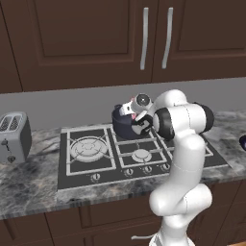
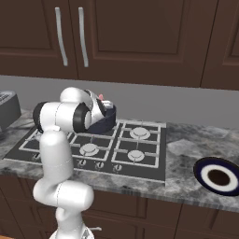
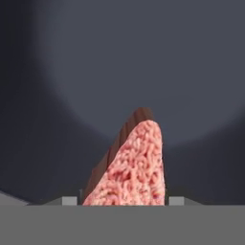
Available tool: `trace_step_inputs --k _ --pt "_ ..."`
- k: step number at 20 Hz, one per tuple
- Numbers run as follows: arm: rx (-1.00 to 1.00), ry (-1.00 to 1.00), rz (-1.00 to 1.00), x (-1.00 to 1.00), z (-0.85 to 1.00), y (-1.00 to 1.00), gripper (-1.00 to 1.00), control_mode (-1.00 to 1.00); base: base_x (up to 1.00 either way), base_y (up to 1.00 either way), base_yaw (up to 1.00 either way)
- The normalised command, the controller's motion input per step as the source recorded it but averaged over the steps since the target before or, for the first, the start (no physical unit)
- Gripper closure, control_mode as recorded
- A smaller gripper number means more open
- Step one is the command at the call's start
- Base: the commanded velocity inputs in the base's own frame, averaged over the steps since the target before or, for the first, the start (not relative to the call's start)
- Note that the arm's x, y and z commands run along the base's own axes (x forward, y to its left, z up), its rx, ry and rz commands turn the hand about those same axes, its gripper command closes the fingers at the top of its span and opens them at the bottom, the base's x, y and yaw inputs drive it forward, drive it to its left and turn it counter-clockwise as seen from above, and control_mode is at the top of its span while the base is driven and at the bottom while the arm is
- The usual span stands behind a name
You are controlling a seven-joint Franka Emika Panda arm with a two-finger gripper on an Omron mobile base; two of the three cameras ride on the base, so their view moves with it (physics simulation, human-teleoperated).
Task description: Retrieve the frozen meat and place it in the pot on a burner. Then turn the burner on.
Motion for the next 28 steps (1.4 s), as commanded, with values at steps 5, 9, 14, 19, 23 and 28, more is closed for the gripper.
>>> trace_step_inputs --k 5,9,14,19,23,28 --pt "0.0 -0.02 0.0 0.0 0.0 0.0 -1.0 -1.0 0.0 0.0 0.0" --pt "0.0 0.0 0.0 0.0 0.0 0.0 -1.0 -1.0 0.0 0.0 0.0" --pt "0.0 0.0 0.0 -0.06 0.11 0.0 -1.0 -1.0 0.0 0.0 0.0" --pt "0.0 0.0 0.0 -0.37 0.14 0.0 -1.0 -1.0 0.0 0.0 0.0" --pt "0.0 -0.08 0.0 -0.41 0.12 0.0 -1.0 -1.0 0.0 0.0 0.0" --pt "0.0 -0.02 0.0 -0.42 0.48 0.0 -1.0 -1.0 0.0 0.0 0.0"
